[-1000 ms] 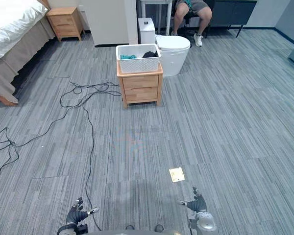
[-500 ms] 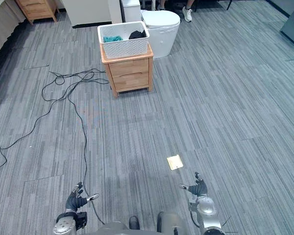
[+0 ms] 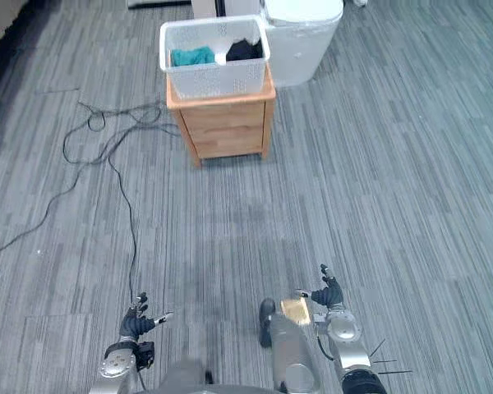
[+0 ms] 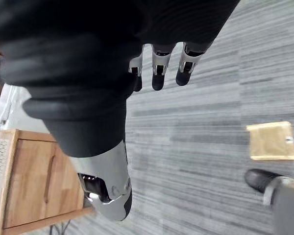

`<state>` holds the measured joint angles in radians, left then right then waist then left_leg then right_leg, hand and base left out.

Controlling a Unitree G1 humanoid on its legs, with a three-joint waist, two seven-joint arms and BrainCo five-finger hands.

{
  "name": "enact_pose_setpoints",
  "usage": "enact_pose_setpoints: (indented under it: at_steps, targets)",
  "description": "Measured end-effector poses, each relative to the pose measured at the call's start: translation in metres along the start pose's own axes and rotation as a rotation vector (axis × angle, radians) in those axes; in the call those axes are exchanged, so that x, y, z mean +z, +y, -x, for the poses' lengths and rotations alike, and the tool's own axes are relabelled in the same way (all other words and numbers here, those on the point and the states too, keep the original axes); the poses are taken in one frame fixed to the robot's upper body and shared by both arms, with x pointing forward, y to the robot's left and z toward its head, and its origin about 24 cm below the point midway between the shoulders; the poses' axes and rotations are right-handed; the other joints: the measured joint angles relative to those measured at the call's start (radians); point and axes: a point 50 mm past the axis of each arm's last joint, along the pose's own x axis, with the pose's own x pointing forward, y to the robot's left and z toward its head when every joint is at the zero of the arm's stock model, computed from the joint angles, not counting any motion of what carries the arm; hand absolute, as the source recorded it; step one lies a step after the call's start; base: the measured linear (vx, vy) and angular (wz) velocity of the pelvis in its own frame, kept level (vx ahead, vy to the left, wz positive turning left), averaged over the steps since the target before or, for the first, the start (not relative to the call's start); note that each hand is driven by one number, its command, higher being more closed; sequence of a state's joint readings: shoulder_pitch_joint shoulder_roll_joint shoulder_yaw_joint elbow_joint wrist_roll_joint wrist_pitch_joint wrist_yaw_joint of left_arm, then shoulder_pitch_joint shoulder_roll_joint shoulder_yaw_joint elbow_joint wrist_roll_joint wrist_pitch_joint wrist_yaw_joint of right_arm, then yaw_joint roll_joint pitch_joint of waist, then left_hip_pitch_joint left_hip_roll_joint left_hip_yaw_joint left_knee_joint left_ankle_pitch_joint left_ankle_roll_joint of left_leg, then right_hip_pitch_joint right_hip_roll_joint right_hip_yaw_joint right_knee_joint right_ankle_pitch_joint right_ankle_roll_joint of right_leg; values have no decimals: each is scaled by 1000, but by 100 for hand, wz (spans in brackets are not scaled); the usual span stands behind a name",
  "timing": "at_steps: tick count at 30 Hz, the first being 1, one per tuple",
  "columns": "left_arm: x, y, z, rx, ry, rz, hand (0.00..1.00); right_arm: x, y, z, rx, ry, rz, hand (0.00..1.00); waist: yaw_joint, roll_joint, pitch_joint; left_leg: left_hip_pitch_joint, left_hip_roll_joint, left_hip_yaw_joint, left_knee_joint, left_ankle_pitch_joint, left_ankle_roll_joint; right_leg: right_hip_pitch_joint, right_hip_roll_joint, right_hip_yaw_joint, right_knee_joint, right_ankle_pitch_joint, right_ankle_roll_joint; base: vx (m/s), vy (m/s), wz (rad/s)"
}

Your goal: Pick up the laundry basket with both hands and put the clothes into the washing machine.

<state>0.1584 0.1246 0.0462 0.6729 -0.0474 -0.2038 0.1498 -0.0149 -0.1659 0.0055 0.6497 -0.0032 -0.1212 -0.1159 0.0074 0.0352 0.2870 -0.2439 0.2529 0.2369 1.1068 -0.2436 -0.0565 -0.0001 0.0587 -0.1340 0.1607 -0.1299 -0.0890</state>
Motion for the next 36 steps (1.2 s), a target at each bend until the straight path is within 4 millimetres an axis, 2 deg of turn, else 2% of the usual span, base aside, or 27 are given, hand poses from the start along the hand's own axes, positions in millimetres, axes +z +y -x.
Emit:
enact_pose_setpoints:
  at_steps: [2, 3, 4, 5, 6, 7, 8, 9, 10, 11, 12, 13, 14, 15, 17, 18, 20, 22, 23, 24, 25, 26, 27, 29, 31, 33, 36]
  targets:
    - [1, 0, -1, -3, -3, 1, 0, 2, -1, -1, -6, -11, -4, 0, 15, -6, 4, -97, -26, 10, -142, -6, 10, 66, -9, 23, -62, -1, 1, 571, 32, -44]
    - [1, 1, -1, -8, -1, 1, 0, 7, -1, -3, -17, -21, -12, 0, 27, -16, 16, -149, -66, 1, -365, -1, 4, 122, -29, 32, -102, -9, 15, 556, 95, -41]
    - [1, 0, -1, -13, -1, 2, 0, 6, -2, -3, -24, -19, -18, 0, 35, -22, 22, -151, -89, -9, -485, 15, -7, 148, -42, 34, -115, -17, 28, 674, 159, -43]
    - [1, -2, -1, -16, -1, 7, 0, 4, -5, -3, -38, -10, -25, 0, 39, -24, 24, -150, -126, -53, -717, 78, -18, 202, -61, 36, -143, -39, 56, 455, 150, -26]
    - [0, -2, 0, -16, 3, 8, 0, 3, -7, -3, -47, -5, -27, 0, 40, -16, 20, -142, -133, -78, -822, 111, -23, 228, -63, 37, -156, -52, 68, 549, 242, -34]
    - [-2, -2, 1, -13, 9, 7, 0, 0, -11, -2, -61, 3, -23, 0, 46, -4, 13, -149, -126, -105, -911, 158, -30, 270, -60, 44, -166, -100, 98, 563, 319, -25]
    - [-4, 2, 1, -6, 18, -3, 0, -7, -10, 1, -64, 27, -28, 0, 59, -21, 9, -150, -147, -98, -844, 268, 1, 309, -87, 43, -149, -146, 120, 568, 330, -18]
    - [-2, 3, 0, -5, 14, -4, 0, -12, -9, 4, -64, 41, -32, 0, 62, -42, -3, -156, -171, -98, -822, 281, 19, 308, -113, 38, -125, -165, 128, 611, 299, 9]
    - [-1, 0, -1, -11, 9, -1, 0, -20, -9, 8, -66, 70, -29, 0, 60, -70, -23, -166, -203, -93, -779, 273, 44, 276, -164, 26, -17, -187, 148, 620, 260, 16]
    - [-1, -1, -1, -16, 11, 0, 0, -22, -8, 9, -64, 76, -31, 0, 61, -78, -27, -149, -230, -85, -753, 239, 93, 215, -193, 26, 162, -185, 156, 625, 261, 16]
    - [-1, 0, 0, -14, 13, -2, 0, -22, -6, 9, -63, 77, -36, 0, 60, -86, -27, -133, -248, -81, -748, 220, 114, 178, -216, 29, 272, -172, 174, 611, 280, 17]
    - [-1, 1, -1, -11, 15, -8, 0, -24, -4, 11, -64, 85, -46, 0, 55, -97, -26, -96, -277, -77, -742, 187, 138, 99, -256, 40, 473, -110, 194, 591, 254, 23]
    - [-1, 4, -1, -7, 20, -15, 0, -27, -1, 12, -58, 97, -51, 0, 46, -101, -24, -35, -304, -71, -737, 149, 158, 7, -298, 64, 732, -71, 174, 695, 283, 30]
    - [-3, 7, -1, -1, 28, -23, 0, -27, 3, 11, -37, 103, -47, 0, 34, -99, -22, 43, -322, -73, -747, 120, 176, -59, -330, 49, 911, -80, 149, 567, 213, 21]
    - [-3, 9, -1, 2, 27, -30, 0, -25, 7, 11, -20, 93, -42, 0, 29, -91, -20, 178, -331, -87, -812, 98, 181, -121, -338, -5, 966, -110, 109, 524, 175, 13]
    - [-1, 10, -2, 3, 19, -31, 0, -24, 8, 11, -19, 88, -45, 0, 27, -85, -24, 229, -331, -98, -854, 98, 181, -159, -329, -39, 926, -125, 112, 570, 144, 21]
    - [2, 13, -4, 6, 9, -41, 0, -21, 9, 9, -16, 75, -47, 0, 7, -82, -27, 310, -328, -121, -924, 97, 178, -241, -270, -88, 679, -149, 142, 469, 63, 32]
    - [1, 12, -4, 3, 12, -40, 0, -20, 7, 8, -23, 75, -49, 0, -1, -82, -26, 344, -327, -132, -941, 83, 155, -271, -228, -87, 485, -133, 149, 413, -7, 30]
    - [0, 12, -3, 2, 15, -42, 0, -26, 7, 11, -25, 93, -49, 0, 1, -86, -29, 372, -329, -134, -952, 70, 133, -263, -187, -84, 296, -64, 150, 409, -29, 34]
    - [-1, 13, -2, 3, 19, -44, 0, -31, 7, 15, -25, 110, -50, 0, 6, -95, -33, 383, -338, -138, -950, 52, 107, -251, -169, -75, 180, 47, 115, 318, -43, 44]
    - [-4, 15, -1, 6, 29, -47, 0, -37, 7, 19, -26, 130, -50, 0, 7, -113, -43, 397, -354, -149, -943, 32, 88, -250, -166, -58, 157, 159, 59, 314, -86, 50]
    - [-11, 8, 2, -1, 59, -28, 0, -43, 1, 21, -40, 152, -41, 0, 5, -78, -58, 400, -328, -167, -910, 10, 73, -246, -151, -78, 177, 136, 56, 484, -147, 41]
    - [-16, 7, 5, -2, 71, -21, 0, -45, 0, 23, -41, 161, -40, 0, 5, -66, -66, 371, -307, -162, -835, -2, 52, -213, -143, -96, 134, 112, 53, 477, -138, 24]
    - [-17, 2, 6, -8, 78, -7, 0, -43, 0, 23, -41, 153, -42, 0, 5, -52, -63, 296, -268, -142, -652, -17, 25, -171, -123, -112, 95, 94, 47, 356, -104, 16]
    - [-23, -5, 11, -17, 95, 13, 0, -41, 4, 25, -38, 139, -59, 0, 14, -50, -63, 166, -168, -77, -320, 11, -36, -79, -88, -118, 43, 69, 23, 397, -122, 9]
    - [-27, -10, 14, -25, 112, 27, 0, -39, 6, 26, -44, 131, -76, 0, 17, -54, -63, 140, -108, -59, -300, -12, -2, -27, -81, -112, 30, 62, 25, 264, -62, -22]
    - [-22, -16, 11, -36, 99, 42, 0, -39, 1, 24, -73, 131, -97, 0, 29, -50, -65, 119, -95, -94, -534, -15, -2, -4, -91, -79, 8, 65, 32, 241, 46, -36]
